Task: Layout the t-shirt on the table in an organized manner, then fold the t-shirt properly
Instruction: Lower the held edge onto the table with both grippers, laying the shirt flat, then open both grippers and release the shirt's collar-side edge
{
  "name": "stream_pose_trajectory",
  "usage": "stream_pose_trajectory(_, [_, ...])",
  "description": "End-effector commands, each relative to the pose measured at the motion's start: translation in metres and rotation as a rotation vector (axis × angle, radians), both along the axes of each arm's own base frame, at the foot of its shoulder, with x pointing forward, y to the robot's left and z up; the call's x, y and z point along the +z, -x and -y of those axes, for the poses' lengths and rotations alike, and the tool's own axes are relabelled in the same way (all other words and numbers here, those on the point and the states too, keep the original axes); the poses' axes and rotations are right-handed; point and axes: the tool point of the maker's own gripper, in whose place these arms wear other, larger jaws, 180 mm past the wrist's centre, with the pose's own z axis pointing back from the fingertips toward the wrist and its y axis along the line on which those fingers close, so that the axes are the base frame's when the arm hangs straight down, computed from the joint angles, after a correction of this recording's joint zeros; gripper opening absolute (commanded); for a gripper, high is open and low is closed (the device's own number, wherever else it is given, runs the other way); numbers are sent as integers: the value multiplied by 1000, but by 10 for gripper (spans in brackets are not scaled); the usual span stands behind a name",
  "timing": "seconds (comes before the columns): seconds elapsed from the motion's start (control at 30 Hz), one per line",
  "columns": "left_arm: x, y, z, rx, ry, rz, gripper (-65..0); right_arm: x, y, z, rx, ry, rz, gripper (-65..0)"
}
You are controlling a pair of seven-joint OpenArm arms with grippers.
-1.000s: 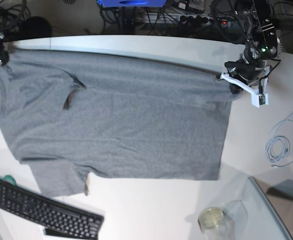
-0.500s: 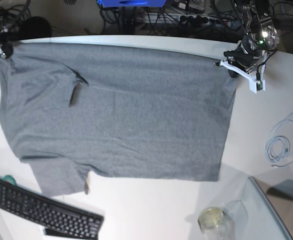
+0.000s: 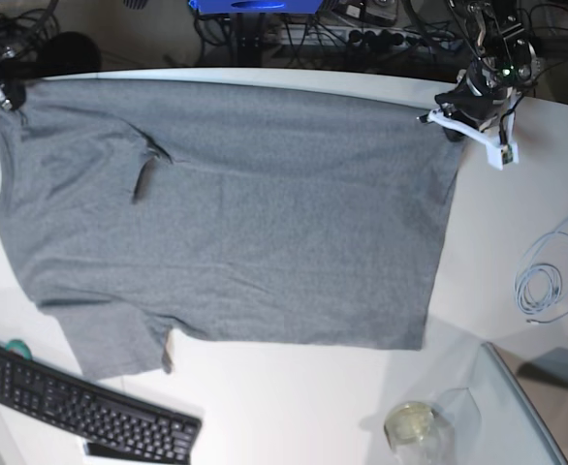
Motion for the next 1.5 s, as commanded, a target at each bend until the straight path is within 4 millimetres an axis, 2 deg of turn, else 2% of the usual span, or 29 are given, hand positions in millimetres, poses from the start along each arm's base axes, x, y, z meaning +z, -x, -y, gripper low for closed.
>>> stream_pose_trajectory(0.0, [7,4,-16,43,-37,14,-532,11,-5,14,-1,39,28,-491])
stream_pose_trajectory(0.07, [9,10,-28,86,-49,15,-416,11,-5,14,-1,39,28,-401])
stream_pose_trajectory(0.13, [10,15,-35,108,-57,13,-321,11,-5,14,-1,38,27,-338])
stream_pose_trajectory(0.23, [12,21,-45,137,-71,11,-221,11,-5,14,-1,39,28,-293])
stream_pose_trajectory(0.3, [17,26,-56,171,-84,17,-197,13,-5,15,-1,44,33,-290])
stream_pose_trajectory(0.37, [25,28,-68,203,-106,36,-202,16,-2,12,6,54,34,-285])
stream_pose_trajectory(0.47, [44,20,-74,203,-141,83,-206,36,-2,16,-21,108,80,-237])
stream_pose_trajectory(0.57, [65,9,-72,185,-170,136,-239,54,-3,19,-39,157,116,-192])
stream_pose_trajectory(0.63, [74,1,-68,184,-173,170,-293,62,-3,23,-58,179,119,-188])
stream_pose_trajectory(0.7, [77,-16,-56,145,-159,197,-392,70,-1,34,-107,204,123,-189])
stream_pose_trajectory(0.77, [74,-35,-36,84,-128,211,-569,76,-7,39,-98,223,143,-191])
stream_pose_trajectory(0.8, [69,-40,-27,55,-114,207,-650,81,-17,39,-76,230,164,-194])
stream_pose_trajectory(0.83, [65,-50,-17,20,-96,207,-650,85,-26,42,-55,242,183,-216])
stream_pose_trajectory(0.9, [51,-64,-1,-39,-64,186,-650,88,-43,44,-12,248,207,-321])
stream_pose_trajectory(1.03, [16,-76,23,-105,4,114,-650,86,-78,40,84,232,231,-614])
stream_pose_trajectory(1.07, [9,-75,26,-105,16,98,-650,84,-84,40,99,224,228,-650])
stream_pose_trajectory(1.17, [-4,-71,27,-95,29,80,-650,74,-101,37,142,192,212,-621])
stream_pose_trajectory(1.27, [-9,-70,22,-87,-3,122,-650,59,-112,30,178,147,184,-624])
stream_pose_trajectory(1.47, [-37,-52,12,-114,-82,41,-650,43,-130,14,239,155,197,-629])
